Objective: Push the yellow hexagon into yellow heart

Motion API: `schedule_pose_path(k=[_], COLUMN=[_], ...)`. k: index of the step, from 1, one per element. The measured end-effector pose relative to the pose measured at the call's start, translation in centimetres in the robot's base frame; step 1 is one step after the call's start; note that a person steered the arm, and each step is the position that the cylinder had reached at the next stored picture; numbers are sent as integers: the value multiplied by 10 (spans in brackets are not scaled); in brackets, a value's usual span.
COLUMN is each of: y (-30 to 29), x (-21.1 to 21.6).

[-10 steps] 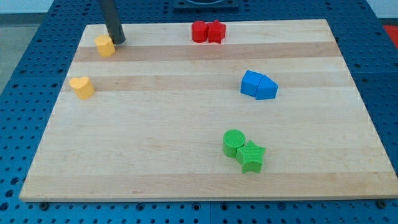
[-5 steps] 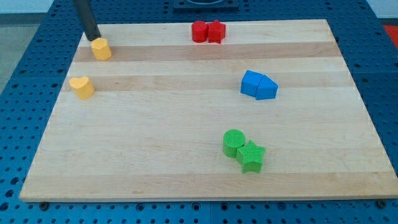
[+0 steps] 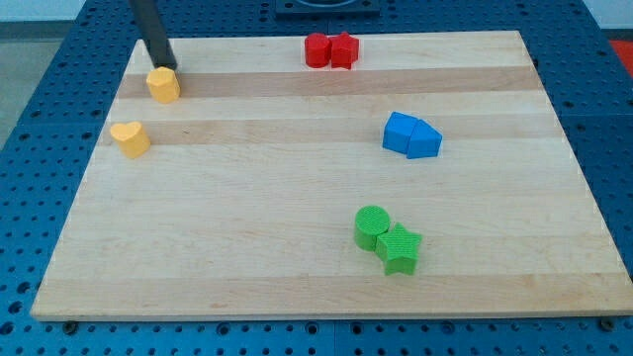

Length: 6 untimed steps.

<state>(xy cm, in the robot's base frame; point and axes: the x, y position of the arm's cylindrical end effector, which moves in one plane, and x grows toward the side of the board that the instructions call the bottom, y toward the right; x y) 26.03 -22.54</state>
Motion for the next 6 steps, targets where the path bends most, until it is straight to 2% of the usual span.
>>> schedule_pose_path(k=[3, 5, 6], y=[12, -4, -6], x=[46, 29, 43])
